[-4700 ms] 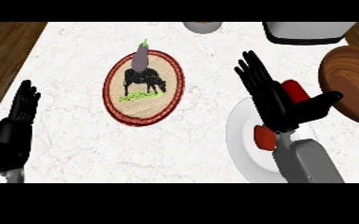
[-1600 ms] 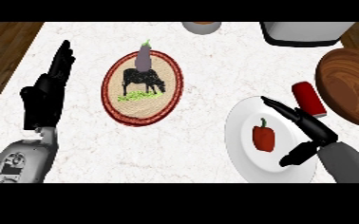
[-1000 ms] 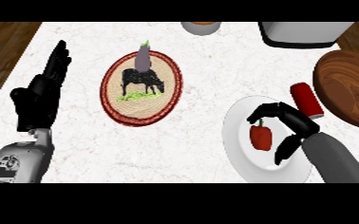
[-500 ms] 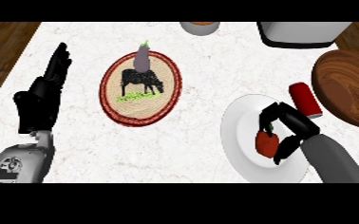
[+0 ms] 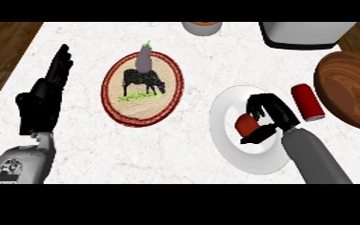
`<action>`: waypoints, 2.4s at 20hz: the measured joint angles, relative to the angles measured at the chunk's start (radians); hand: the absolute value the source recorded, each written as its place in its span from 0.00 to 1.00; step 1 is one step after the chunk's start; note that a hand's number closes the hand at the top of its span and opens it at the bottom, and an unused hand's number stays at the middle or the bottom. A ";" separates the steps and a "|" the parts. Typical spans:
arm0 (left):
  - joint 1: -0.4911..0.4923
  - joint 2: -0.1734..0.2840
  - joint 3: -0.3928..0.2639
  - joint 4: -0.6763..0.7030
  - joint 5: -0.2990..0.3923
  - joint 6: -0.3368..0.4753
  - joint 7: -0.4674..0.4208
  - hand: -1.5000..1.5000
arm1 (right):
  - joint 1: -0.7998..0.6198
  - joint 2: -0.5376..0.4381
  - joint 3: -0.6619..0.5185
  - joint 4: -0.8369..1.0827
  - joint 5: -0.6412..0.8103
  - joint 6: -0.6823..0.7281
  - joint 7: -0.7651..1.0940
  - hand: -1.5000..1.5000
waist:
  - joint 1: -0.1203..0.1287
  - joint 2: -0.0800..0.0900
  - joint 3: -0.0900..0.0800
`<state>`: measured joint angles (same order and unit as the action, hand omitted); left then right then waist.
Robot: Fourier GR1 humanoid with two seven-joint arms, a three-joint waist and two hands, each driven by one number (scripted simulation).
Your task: Pick the bell pepper from the plate and place it in the bowl
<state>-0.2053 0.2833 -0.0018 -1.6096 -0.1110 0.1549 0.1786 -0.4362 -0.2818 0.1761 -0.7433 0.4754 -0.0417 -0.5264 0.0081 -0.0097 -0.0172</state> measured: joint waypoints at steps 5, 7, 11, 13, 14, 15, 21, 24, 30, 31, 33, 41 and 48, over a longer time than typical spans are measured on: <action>-0.004 -0.004 -0.001 0.013 -0.004 0.003 0.002 0.50 | -0.113 0.147 -0.041 -0.015 0.032 -0.186 0.387 1.00 | -0.003 -0.006 0.005; -0.002 -0.001 0.004 0.015 -0.003 0.002 0.005 0.50 | -0.170 0.197 -0.052 -0.044 0.055 -0.278 0.526 1.00 | -0.005 -0.010 0.007; 0.003 -0.004 0.008 0.021 -0.006 0.008 0.000 0.50 | -0.266 0.249 -0.042 -0.109 0.138 -0.445 0.796 1.00 | -0.017 -0.013 0.010; 0.008 0.000 0.018 0.025 -0.001 0.006 -0.006 0.50 | -0.302 0.258 -0.031 -0.137 0.207 -0.498 0.934 1.00 | -0.026 -0.014 0.010; 0.013 0.002 0.023 0.024 0.000 0.006 -0.007 0.50 | -0.312 0.258 -0.022 -0.153 0.247 -0.517 1.002 1.00 | -0.030 -0.015 0.011; 0.021 0.006 0.029 0.024 0.003 0.004 -0.013 0.50 | -0.323 0.254 -0.015 -0.172 0.284 -0.524 1.071 1.00 | -0.034 -0.015 0.011; 0.029 -0.010 0.024 0.020 -0.011 0.014 -0.020 0.50 | -0.312 0.186 -0.016 -0.364 0.444 -0.498 1.357 1.00 | -0.036 -0.006 0.015; 0.027 -0.009 0.026 0.011 -0.007 0.002 -0.020 0.50 | -0.261 0.136 -0.044 -0.478 0.475 -0.477 1.406 1.00 | -0.031 -0.002 0.016; 0.022 -0.025 0.017 -0.025 -0.020 0.005 0.007 0.50 | -0.148 0.008 -0.162 -0.580 0.422 -0.498 1.344 1.00 | -0.019 0.006 0.017; 0.008 -0.024 0.022 -0.014 -0.019 0.002 0.003 0.50 | -0.136 -0.012 -0.187 -0.583 0.401 -0.504 1.322 1.00 | -0.019 0.007 0.017; 0.005 -0.026 0.021 -0.020 -0.021 -0.003 0.010 0.50 | -0.101 -0.048 -0.235 -0.578 0.350 -0.526 1.256 1.00 | -0.015 0.008 0.017; -0.011 -0.034 0.027 0.002 -0.029 -0.013 -0.002 0.50 | -0.046 -0.197 -0.354 -0.375 0.321 -0.589 1.050 1.00 | -0.004 0.013 0.018; -0.029 -0.051 0.024 0.023 -0.033 -0.016 -0.020 0.50 | -0.103 -0.308 -0.447 -0.031 0.325 -0.675 0.878 1.00 | 0.012 0.019 0.019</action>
<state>-0.2338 0.2327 0.0223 -1.5864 -0.1444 0.1394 0.1589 -0.5391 -0.5903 -0.2705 -0.7744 0.8002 -0.7168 0.3515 0.0200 0.0091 0.0019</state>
